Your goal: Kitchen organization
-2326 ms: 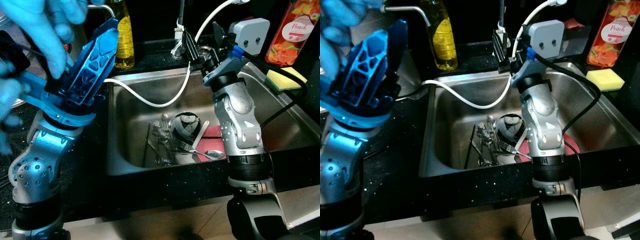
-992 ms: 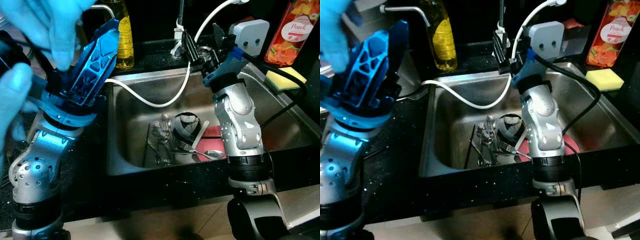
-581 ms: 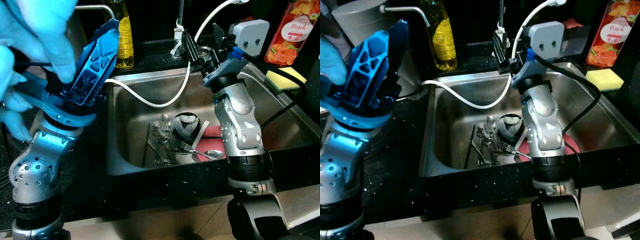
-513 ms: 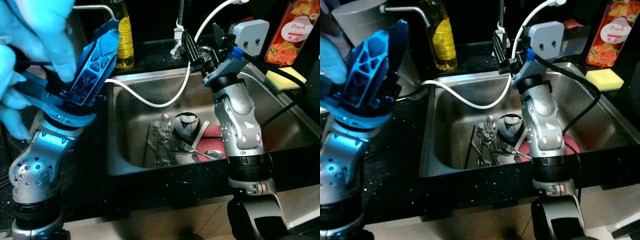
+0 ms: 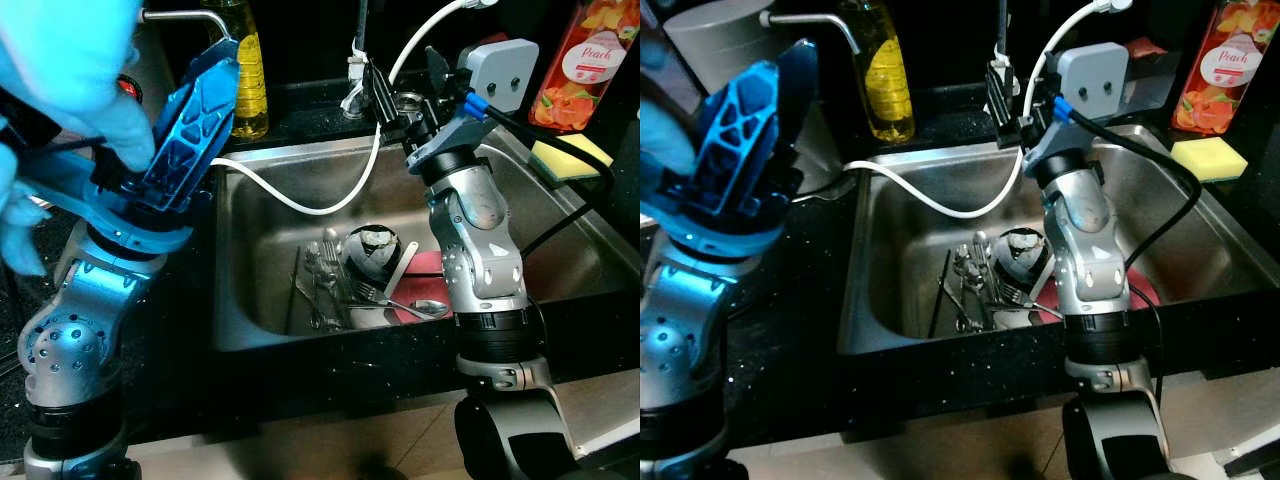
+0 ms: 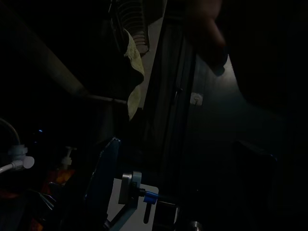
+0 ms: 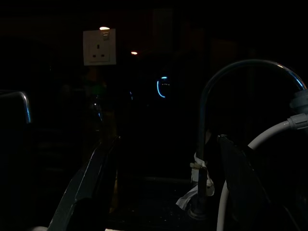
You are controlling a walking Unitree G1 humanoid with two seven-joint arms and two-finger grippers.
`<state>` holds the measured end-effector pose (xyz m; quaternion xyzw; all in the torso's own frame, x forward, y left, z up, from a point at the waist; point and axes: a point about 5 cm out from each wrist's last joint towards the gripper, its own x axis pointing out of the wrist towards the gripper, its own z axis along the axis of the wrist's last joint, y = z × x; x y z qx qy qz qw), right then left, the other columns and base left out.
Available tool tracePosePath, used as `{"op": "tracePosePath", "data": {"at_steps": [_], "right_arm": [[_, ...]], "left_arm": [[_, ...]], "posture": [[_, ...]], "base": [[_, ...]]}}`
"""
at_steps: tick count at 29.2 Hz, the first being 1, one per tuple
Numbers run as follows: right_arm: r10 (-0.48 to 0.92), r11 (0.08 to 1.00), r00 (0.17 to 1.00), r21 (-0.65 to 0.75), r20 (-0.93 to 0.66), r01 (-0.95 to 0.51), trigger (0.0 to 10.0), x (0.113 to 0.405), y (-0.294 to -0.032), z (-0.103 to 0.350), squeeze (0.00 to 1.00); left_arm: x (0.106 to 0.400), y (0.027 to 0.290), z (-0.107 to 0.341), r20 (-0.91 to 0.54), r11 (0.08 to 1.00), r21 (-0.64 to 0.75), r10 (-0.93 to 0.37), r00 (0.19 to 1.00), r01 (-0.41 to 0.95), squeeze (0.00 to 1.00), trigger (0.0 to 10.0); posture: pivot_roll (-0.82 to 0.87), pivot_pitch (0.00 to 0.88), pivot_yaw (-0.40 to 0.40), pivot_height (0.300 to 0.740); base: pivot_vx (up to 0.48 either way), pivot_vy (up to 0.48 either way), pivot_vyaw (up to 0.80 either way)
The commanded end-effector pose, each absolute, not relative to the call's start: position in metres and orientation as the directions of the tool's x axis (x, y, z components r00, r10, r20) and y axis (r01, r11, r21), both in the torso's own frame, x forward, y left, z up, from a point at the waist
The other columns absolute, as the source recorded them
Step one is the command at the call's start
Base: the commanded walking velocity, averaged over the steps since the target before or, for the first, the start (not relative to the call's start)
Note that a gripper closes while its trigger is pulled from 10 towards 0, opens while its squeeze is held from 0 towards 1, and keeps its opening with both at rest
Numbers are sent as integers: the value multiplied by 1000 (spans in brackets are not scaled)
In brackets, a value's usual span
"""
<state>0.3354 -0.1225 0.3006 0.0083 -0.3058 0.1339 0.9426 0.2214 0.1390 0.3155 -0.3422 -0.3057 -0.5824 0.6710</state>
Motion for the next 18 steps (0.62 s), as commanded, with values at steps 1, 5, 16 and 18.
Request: {"op": "tracePosePath", "data": {"at_steps": [1, 5, 16, 18], "right_arm": [[245, 965, 782, -64, 573, -255, 10000, 337, -123, 299, 0], [246, 965, 780, -67, 576, -255, 10000, 338, -123, 300, 0], [245, 965, 778, -66, 579, -255, 10000, 338, -122, 300, 0], [245, 965, 779, -65, 578, -255, 10000, 338, -122, 300, 0]], "left_arm": [[222, 139, 317, 810, 93, -85, -573, 123, 992, 0, 10000], [222, 139, 317, 811, 96, -82, -572, 123, 992, 0, 10000], [224, 140, 318, 811, 98, -82, -572, 123, 992, 0, 10000], [224, 140, 318, 811, 99, -83, -572, 125, 992, 0, 10000]], "posture": [[-78, 0, 83, 740], [-79, 0, 83, 740], [-82, 0, 87, 740], [-83, 0, 88, 740]], "base": [[0, 0, 0], [0, 0, 0], [0, 0, 0], [0, 0, 0]]}}
